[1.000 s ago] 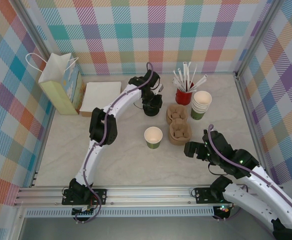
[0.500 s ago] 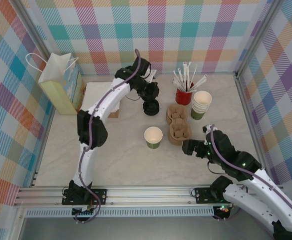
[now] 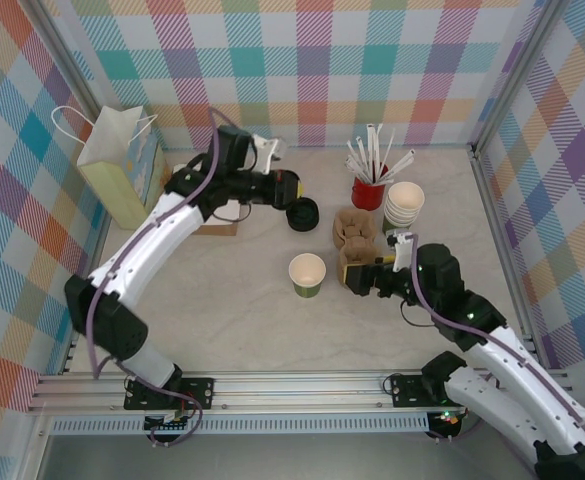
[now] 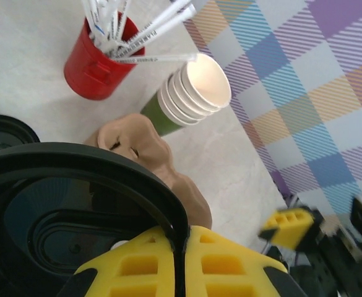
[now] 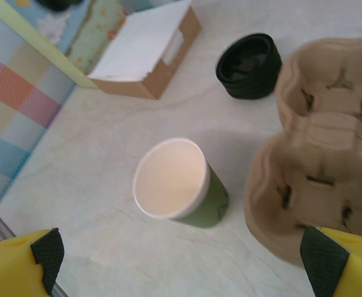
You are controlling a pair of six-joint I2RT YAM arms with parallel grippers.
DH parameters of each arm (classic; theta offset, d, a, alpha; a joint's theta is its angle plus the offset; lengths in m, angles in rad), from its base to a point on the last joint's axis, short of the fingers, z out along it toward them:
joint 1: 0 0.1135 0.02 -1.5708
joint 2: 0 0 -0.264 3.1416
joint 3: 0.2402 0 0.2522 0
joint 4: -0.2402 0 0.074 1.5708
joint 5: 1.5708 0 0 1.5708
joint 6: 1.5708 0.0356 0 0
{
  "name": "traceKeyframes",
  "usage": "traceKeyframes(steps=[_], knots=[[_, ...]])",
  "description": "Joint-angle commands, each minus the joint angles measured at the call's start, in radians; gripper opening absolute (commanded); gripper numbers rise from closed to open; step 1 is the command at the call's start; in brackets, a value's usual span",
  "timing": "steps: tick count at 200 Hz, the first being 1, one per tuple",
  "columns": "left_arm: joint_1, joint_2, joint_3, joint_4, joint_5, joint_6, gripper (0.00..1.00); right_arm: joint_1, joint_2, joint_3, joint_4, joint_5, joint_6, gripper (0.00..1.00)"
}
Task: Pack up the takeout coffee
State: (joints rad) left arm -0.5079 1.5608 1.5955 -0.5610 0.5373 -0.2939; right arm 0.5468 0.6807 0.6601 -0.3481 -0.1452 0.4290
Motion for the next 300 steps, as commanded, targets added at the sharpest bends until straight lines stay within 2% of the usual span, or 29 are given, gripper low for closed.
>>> traceKeyframes(steps=[1, 21, 41, 85, 140, 162, 214, 238, 263, 278, 300], knots=[[0.007, -0.156, -0.18, 0.249, 0.072, -0.086, 0.0, -0.098, 0.051, -0.039, 0.288, -0.319, 0.075, 1.0], [0.004, -0.294, -0.383, 0.456, 0.085, -0.121, 0.0, -0.181, 0.125, -0.063, 0.435, -0.462, 0.218, 1.0], [-0.008, -0.412, -0.559, 0.66, 0.084, -0.128, 0.0, -0.193, 0.204, -0.047, 0.514, -0.554, 0.329, 1.0], [-0.078, -0.567, -0.806, 0.98, 0.016, 0.07, 0.0, -0.195, 0.338, 0.006, 0.642, -0.687, 0.622, 1.0], [-0.141, -0.584, -0.828, 1.025, 0.077, 0.285, 0.0, -0.188, 0.414, 0.098, 0.735, -0.784, 0.87, 1.0], [-0.153, -0.58, -0.821, 1.027, 0.081, 0.344, 0.0, -0.166, 0.436, 0.16, 0.683, -0.807, 0.849, 1.0], [-0.158, -0.546, -0.801, 1.029, 0.11, 0.355, 0.0, -0.108, 0.475, 0.253, 0.609, -0.795, 0.796, 1.0], [-0.161, -0.54, -0.797, 1.018, 0.097, 0.362, 0.0, -0.082, 0.487, 0.289, 0.531, -0.744, 0.742, 0.96], [-0.162, -0.528, -0.792, 0.996, 0.081, 0.371, 0.0, -0.07, 0.458, 0.303, 0.493, -0.633, 0.688, 0.86], [-0.164, -0.517, -0.79, 1.003, 0.08, 0.357, 0.0, -0.061, 0.446, 0.304, 0.501, -0.596, 0.64, 0.85], [-0.163, -0.502, -0.79, 1.02, 0.065, 0.312, 0.0, -0.059, 0.46, 0.299, 0.527, -0.613, 0.583, 0.86]])
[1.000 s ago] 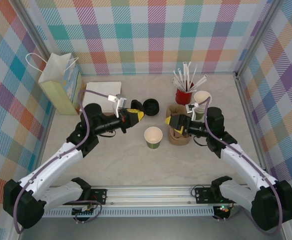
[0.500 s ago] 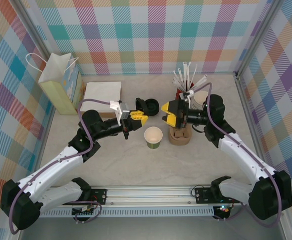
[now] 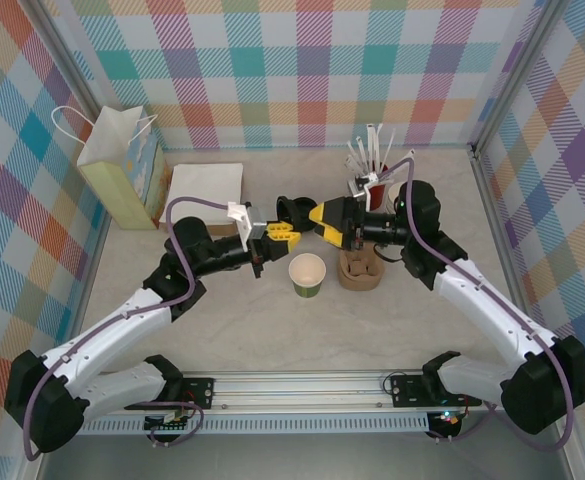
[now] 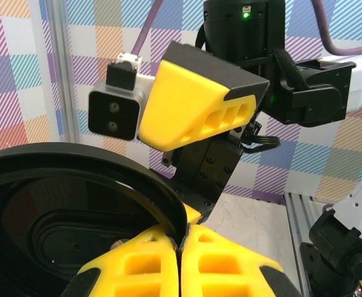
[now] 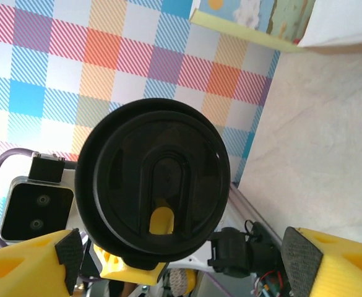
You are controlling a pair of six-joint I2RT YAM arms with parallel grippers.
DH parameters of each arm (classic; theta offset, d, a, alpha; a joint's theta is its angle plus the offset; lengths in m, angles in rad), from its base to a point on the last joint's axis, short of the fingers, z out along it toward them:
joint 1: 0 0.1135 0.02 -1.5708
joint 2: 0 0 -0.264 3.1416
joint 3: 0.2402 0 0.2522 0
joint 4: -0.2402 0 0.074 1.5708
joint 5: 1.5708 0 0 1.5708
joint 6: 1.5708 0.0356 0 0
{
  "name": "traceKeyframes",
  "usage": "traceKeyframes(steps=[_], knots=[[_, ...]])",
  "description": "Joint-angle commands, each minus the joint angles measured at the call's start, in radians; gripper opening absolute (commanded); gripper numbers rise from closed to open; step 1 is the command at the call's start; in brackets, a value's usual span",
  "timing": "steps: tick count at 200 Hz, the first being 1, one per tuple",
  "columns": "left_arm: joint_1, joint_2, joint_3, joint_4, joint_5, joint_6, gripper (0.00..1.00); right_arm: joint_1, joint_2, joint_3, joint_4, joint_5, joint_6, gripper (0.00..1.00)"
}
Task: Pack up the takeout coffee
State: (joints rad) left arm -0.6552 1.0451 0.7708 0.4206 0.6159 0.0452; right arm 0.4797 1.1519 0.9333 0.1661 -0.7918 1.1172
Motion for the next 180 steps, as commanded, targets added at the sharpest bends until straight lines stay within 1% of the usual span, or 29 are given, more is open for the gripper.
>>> traceKeyframes(steps=[1, 16, 33, 44, 60, 85, 107, 124, 136, 139, 155, 180], knots=[[-0.016, 0.015, 0.035, 0.041, -0.015, -0.03, 0.0, 0.008, -0.011, 0.026, 0.013, 0.032, -0.108, 0.86], [-0.015, 0.025, 0.043, 0.033, -0.018, -0.063, 0.0, 0.008, -0.005, 0.018, 0.013, 0.024, -0.163, 0.86], [-0.012, 0.04, 0.066, 0.013, 0.021, -0.112, 0.0, 0.008, -0.006, 0.01, 0.008, 0.016, -0.253, 0.87], [-0.001, 0.051, 0.078, 0.019, 0.055, -0.154, 0.0, 0.007, -0.012, 0.01, -0.013, 0.01, -0.338, 0.87], [0.028, 0.06, 0.094, 0.019, 0.091, -0.219, 0.0, 0.004, -0.029, 0.001, -0.04, 0.011, -0.471, 0.89], [0.094, 0.074, 0.15, -0.039, 0.18, -0.318, 0.0, 0.0, -0.05, -0.004, -0.054, -0.003, -0.68, 0.94], [0.107, 0.069, 0.198, -0.13, 0.225, -0.315, 0.0, 0.0, -0.061, -0.004, -0.085, 0.013, -0.917, 0.97], [0.106, 0.06, 0.22, -0.193, 0.242, -0.293, 0.0, 0.0, -0.07, -0.04, -0.024, 0.011, -1.098, 0.99], [0.106, 0.05, 0.215, -0.192, 0.245, -0.291, 0.0, 0.0, -0.065, -0.055, 0.021, 0.0, -1.204, 1.0], [0.106, 0.047, 0.213, -0.19, 0.245, -0.291, 0.0, 0.0, -0.063, -0.054, 0.024, -0.004, -1.254, 1.0], [0.107, 0.04, 0.212, -0.184, 0.247, -0.291, 0.0, 0.003, -0.048, -0.024, -0.002, -0.047, -1.43, 1.0], [0.106, 0.042, 0.228, -0.191, 0.271, -0.298, 0.0, 0.006, -0.037, 0.026, -0.04, -0.057, -1.589, 1.0]])
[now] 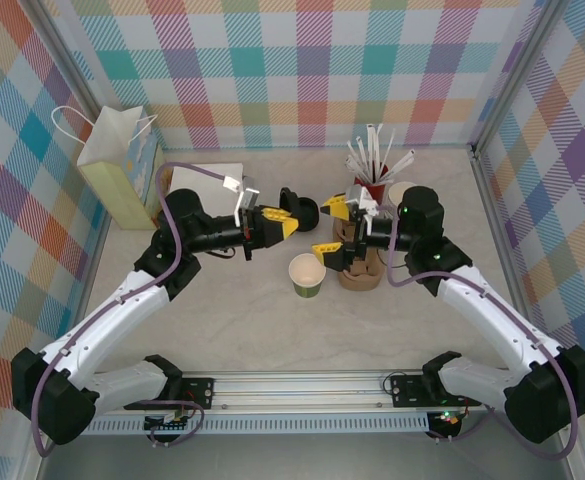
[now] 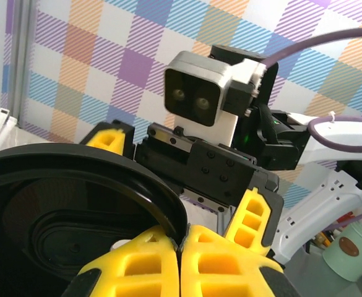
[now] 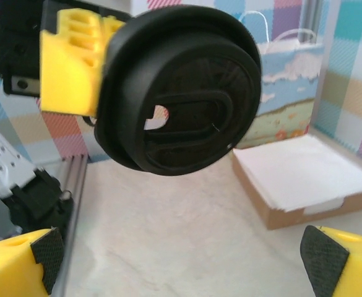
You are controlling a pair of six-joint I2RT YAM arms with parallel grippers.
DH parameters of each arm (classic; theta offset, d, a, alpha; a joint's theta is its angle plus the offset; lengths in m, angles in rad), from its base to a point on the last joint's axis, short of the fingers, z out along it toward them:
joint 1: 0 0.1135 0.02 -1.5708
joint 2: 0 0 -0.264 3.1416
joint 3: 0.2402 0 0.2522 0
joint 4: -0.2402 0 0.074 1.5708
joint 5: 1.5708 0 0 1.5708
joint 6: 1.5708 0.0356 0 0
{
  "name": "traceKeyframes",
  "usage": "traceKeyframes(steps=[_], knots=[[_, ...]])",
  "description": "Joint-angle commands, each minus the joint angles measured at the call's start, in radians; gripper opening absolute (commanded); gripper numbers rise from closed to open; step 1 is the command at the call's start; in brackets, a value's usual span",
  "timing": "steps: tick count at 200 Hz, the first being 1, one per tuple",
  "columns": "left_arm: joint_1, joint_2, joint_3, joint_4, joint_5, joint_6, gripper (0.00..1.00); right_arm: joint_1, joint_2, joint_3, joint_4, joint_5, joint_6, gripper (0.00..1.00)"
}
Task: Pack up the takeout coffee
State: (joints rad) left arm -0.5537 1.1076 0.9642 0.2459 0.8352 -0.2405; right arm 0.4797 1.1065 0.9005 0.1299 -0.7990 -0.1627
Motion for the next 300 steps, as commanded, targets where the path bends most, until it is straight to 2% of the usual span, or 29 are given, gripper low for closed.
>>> traceKeyframes(steps=[1, 47, 117, 146, 220, 300], knots=[[0.005, -0.02, 0.035, -0.016, 0.052, -0.012, 0.0, 0.007, 0.008, 0.059, -0.003, -0.049, -0.315, 1.0], [0.005, -0.012, 0.051, -0.026, 0.097, -0.026, 0.0, 0.041, 0.031, 0.091, 0.003, -0.03, -0.472, 1.0], [0.005, -0.017, 0.05, -0.021, 0.098, -0.024, 0.0, 0.083, 0.074, 0.136, 0.068, -0.009, -0.486, 0.98], [0.005, -0.018, 0.052, -0.015, 0.097, -0.031, 0.0, 0.096, 0.094, 0.165, 0.068, -0.018, -0.455, 0.88], [0.005, -0.024, 0.051, -0.016, 0.099, -0.031, 0.0, 0.122, 0.122, 0.179, 0.067, -0.019, -0.448, 0.84], [0.004, -0.031, 0.064, -0.043, 0.118, -0.029, 0.0, 0.117, 0.1, 0.15, 0.075, 0.023, -0.51, 0.88]])
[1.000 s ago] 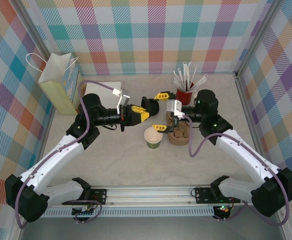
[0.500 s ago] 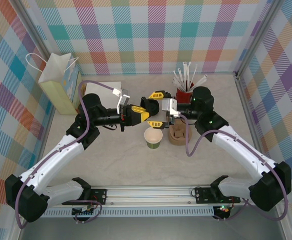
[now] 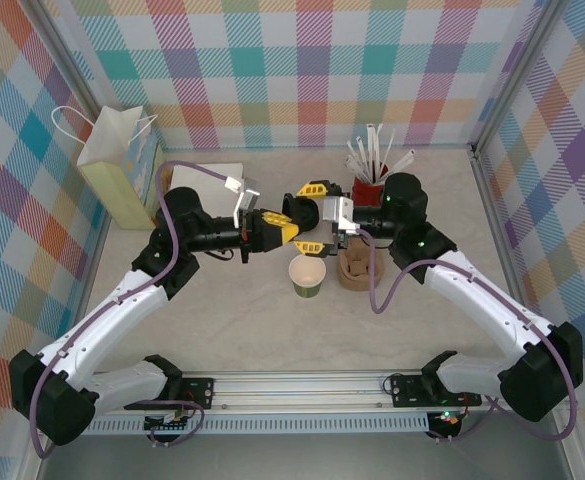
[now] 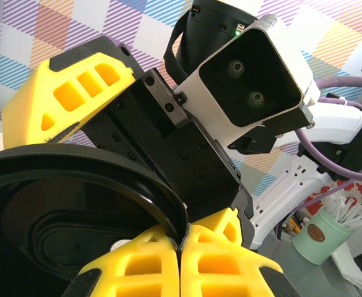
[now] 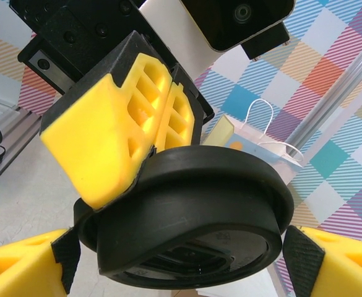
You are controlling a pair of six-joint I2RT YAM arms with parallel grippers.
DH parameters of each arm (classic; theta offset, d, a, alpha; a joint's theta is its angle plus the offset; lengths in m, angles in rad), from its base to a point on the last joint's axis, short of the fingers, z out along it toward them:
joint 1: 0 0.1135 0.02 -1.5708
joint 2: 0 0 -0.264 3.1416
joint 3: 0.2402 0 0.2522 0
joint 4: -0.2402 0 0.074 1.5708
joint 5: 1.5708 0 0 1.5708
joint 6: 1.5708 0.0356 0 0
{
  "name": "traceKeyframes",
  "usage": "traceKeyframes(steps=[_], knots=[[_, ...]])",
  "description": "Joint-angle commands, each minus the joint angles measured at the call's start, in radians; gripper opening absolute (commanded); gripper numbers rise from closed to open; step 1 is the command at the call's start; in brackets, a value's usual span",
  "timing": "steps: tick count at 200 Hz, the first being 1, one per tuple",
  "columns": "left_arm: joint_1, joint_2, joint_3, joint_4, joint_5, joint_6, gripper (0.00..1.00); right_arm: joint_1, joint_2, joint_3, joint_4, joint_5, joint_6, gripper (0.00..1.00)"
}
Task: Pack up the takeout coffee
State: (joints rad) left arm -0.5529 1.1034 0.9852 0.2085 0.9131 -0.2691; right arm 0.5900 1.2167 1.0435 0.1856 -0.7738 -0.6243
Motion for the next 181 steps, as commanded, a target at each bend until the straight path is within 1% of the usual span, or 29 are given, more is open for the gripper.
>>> traceKeyframes(steps=[1, 49, 90, 181], knots=[[0.003, -0.027, 0.043, -0.007, 0.04, -0.001, 0.0, 0.006, -0.011, 0.007, 0.02, -0.002, -0.049, 0.88], [0.002, -0.025, 0.052, -0.015, 0.045, -0.004, 0.0, 0.003, -0.006, 0.019, -0.016, -0.049, -0.062, 0.89], [0.0, -0.02, 0.059, -0.011, 0.042, -0.013, 0.0, 0.004, -0.002, 0.017, 0.018, -0.071, -0.032, 0.87], [-0.012, -0.006, 0.081, -0.003, 0.046, -0.032, 0.0, 0.013, 0.017, 0.033, 0.024, -0.074, -0.031, 0.86]])
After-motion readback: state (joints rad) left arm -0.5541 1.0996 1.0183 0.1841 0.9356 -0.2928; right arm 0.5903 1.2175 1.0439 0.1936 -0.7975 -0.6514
